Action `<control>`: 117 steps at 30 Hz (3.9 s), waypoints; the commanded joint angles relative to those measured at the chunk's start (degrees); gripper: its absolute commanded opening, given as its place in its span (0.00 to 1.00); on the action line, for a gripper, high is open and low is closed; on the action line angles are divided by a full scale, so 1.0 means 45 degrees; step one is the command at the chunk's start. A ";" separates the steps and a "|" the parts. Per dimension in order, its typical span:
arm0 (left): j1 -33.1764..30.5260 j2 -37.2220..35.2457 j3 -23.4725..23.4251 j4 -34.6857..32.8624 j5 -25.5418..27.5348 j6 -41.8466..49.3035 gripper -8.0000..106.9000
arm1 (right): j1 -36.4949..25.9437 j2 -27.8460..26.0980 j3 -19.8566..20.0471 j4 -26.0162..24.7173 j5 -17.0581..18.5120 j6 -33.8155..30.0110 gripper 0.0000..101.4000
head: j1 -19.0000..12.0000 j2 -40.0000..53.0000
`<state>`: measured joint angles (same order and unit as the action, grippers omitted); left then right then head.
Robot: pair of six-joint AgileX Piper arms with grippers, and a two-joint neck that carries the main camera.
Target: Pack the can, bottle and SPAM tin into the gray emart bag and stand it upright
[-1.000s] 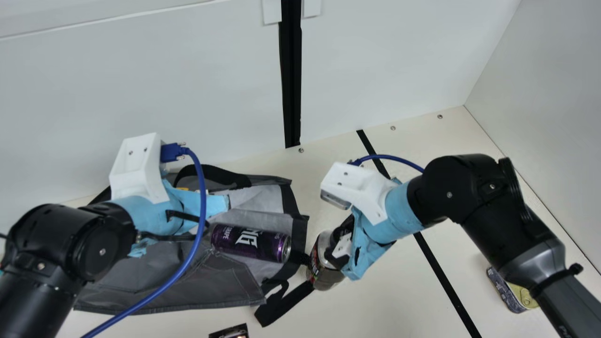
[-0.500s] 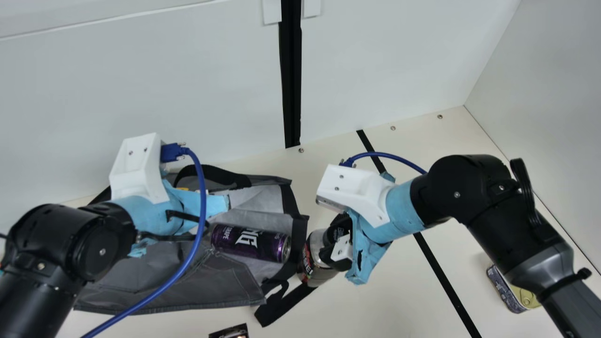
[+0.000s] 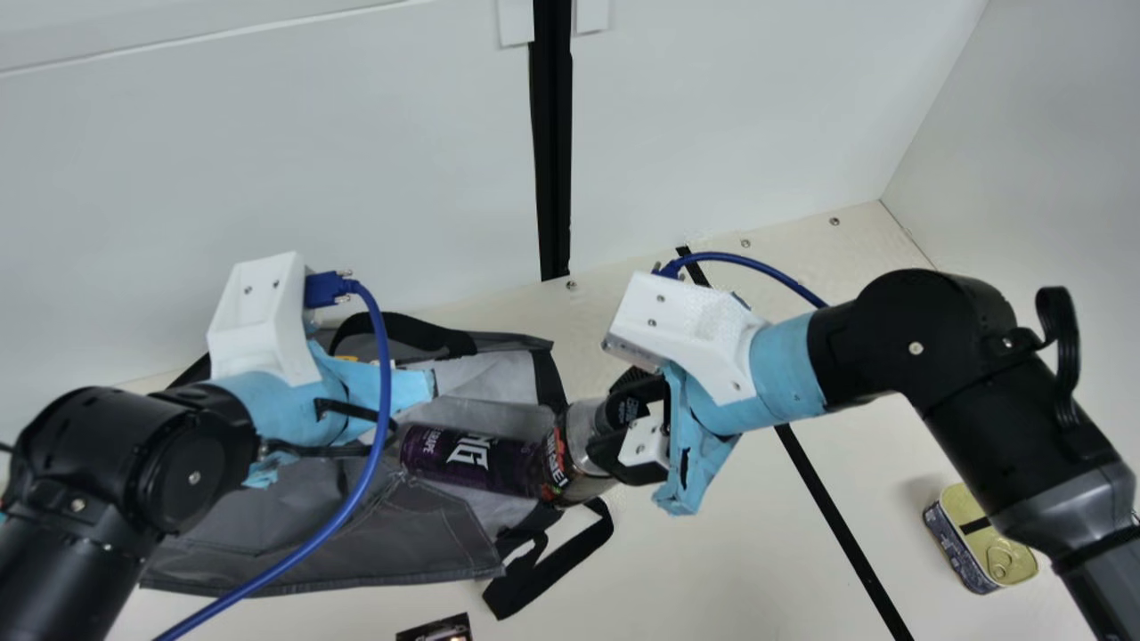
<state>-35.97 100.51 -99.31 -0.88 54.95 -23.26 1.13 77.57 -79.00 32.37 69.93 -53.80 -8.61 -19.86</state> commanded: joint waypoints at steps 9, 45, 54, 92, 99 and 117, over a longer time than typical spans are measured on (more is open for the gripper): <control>0.0000 0.0000 0.0000 0.0000 0.0000 0.0000 0.00 | -0.0446 -0.0027 -0.0013 0.1682 -0.0006 -0.0253 0.00 | -0.0308 -0.0030; 0.0000 0.0000 0.0000 0.0000 0.0000 0.0000 0.00 | 0.0224 0.0646 0.2236 0.5142 -0.2590 -0.1573 0.00 | -0.0308 -0.0030; 0.0000 0.0000 0.0000 0.0000 0.0000 0.0000 0.00 | 0.0835 0.1286 0.2471 0.5723 -0.3565 -0.1689 0.00 | -0.0308 -0.0030; 0.0000 0.0000 0.0000 0.0000 0.0000 0.0000 0.00 | 0.3523 0.4165 0.1707 0.6645 -0.6337 -0.1660 0.00 | -0.0308 -0.0030; 0.0000 0.0000 0.0000 0.0000 0.0000 0.0000 0.00 | 0.3822 0.4685 0.1302 0.6619 -0.6571 -0.1561 0.00 | -0.0308 -0.0030; 0.0000 0.0000 0.0000 0.0000 0.0000 0.0000 0.00 | 0.4128 0.5180 0.0714 0.6397 -0.6843 -0.1279 0.40 | -0.0308 -0.0030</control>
<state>-35.97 100.51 -99.31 -0.88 54.95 -23.26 19.68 100.89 -75.72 61.15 39.05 -59.57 -8.61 -19.95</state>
